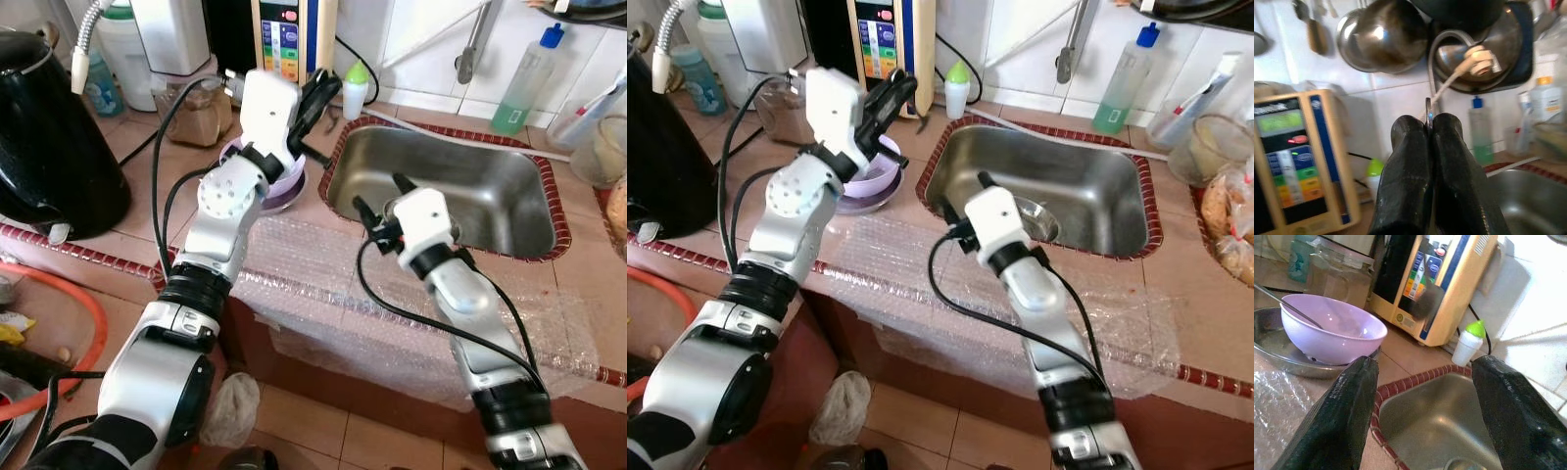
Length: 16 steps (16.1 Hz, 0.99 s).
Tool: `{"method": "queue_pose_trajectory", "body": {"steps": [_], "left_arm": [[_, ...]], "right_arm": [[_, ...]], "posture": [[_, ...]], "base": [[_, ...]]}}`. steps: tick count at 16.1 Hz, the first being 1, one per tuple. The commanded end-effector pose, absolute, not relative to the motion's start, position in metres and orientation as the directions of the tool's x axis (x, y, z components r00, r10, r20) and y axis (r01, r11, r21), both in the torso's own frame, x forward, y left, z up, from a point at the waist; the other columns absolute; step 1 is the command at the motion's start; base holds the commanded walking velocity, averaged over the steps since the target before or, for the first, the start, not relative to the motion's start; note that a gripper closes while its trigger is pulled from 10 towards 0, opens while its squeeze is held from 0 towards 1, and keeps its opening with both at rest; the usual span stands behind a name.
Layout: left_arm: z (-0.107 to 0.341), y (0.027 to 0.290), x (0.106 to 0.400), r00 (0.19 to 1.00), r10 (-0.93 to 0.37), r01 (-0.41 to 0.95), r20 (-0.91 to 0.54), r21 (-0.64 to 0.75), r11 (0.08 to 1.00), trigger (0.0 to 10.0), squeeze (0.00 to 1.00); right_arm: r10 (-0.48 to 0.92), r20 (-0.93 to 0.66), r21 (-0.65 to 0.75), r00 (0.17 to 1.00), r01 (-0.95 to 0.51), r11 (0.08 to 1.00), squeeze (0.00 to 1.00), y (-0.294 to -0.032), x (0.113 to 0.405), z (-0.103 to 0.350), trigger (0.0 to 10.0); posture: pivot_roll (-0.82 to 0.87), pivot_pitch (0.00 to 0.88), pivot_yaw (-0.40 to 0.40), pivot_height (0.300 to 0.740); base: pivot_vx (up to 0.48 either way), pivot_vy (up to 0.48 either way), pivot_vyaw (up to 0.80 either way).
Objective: Kitchen organization
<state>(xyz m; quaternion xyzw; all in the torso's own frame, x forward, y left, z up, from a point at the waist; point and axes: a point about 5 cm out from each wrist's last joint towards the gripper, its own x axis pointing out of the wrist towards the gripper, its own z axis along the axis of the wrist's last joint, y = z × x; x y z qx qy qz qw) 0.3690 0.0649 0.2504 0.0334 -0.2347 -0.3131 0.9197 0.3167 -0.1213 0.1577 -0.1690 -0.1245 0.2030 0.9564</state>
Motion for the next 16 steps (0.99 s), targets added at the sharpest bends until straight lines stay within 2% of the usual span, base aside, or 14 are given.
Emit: {"method": "queue_pose_trajectory", "body": {"steps": [1, 4, 7, 9, 11, 12, 13, 14, 16], "left_arm": [[0.255, 0.059, 0.365, 0.668, -0.627, 0.615, 0.4, 0.177, 0.768, 0.0, 0.0], [0.253, 0.053, 0.361, 0.657, -0.654, 0.663, 0.375, 0.124, 0.738, 0.0, 0.0], [0.247, 0.051, 0.354, 0.636, -0.706, 0.725, 0.311, 0.073, 0.685, 0.0, 0.0], [0.227, 0.04, 0.344, 0.612, -0.762, 0.773, 0.212, 0.041, 0.633, 0.0, 0.0], [0.224, 0.034, 0.336, 0.593, -0.782, 0.796, 0.193, 0.011, 0.606, 0.0, 0.0], [0.221, 0.032, 0.333, 0.583, -0.791, 0.804, 0.186, 0.007, 0.594, 0.0, 0.0], [0.221, 0.032, 0.331, 0.583, -0.793, 0.806, 0.178, 0.0, 0.592, 0.0, 0.0], [0.219, 0.031, 0.327, 0.584, -0.795, 0.807, 0.163, -0.014, 0.59, 0.0, 0.0], [0.219, 0.031, 0.325, 0.588, -0.794, 0.806, 0.154, -0.022, 0.592, 0.0, 0.0]], "right_arm": [[0.441, 0.194, -0.393, 0.876, -0.343, 0.853, 0.0, -0.116, 0.323, 0.163, 10.0], [0.429, 0.218, -0.408, 0.877, -0.318, 0.856, 0.0, -0.113, 0.329, 0.167, 10.0], [0.433, 0.238, -0.429, 0.869, -0.306, 0.85, 0.0, -0.11, 0.335, 0.169, 10.0], [0.414, 0.259, -0.448, 0.873, -0.271, 0.852, 0.0, -0.108, 0.344, 0.173, 10.0], [0.402, 0.262, -0.452, 0.877, -0.256, 0.854, 0.0, -0.107, 0.348, 0.172, 10.0], [0.405, 0.262, -0.446, 0.876, -0.262, 0.856, 0.0, -0.106, 0.348, 0.172, 9.5], [0.406, 0.264, -0.444, 0.875, -0.264, 0.856, 0.0, -0.106, 0.349, 0.171, 1.6], [0.407, 0.258, -0.429, 0.876, -0.274, 0.861, 0.0, -0.105, 0.351, 0.168, 0.0], [0.408, 0.231, -0.395, 0.884, -0.298, 0.869, 0.0, -0.105, 0.353, 0.162, 0.0]], "posture": [[-0.03, 0.0, 0.013, 0.74], [-0.02, 0.0, 0.012, 0.74], [-0.02, 0.0, 0.013, 0.74], [-0.03, 0.0, 0.015, 0.74], [-0.04, 0.0, 0.014, 0.74], [-0.04, 0.0, 0.013, 0.74], [-0.04, 0.0, 0.013, 0.74], [-0.04, 0.0, 0.008, 0.74], [-0.04, 0.0, 0.005, 0.74]], "base": [[0.0, 0.0, 0.0], [0.0, 0.0, 0.0], [0.0, 0.0, 0.0], [0.0, 0.0, 0.0], [0.0, 0.0, 0.0], [0.0, 0.0, 0.0], [0.0, 0.0, 0.0], [0.0, 0.0, 0.0], [0.0, 0.0, 0.0]]}}
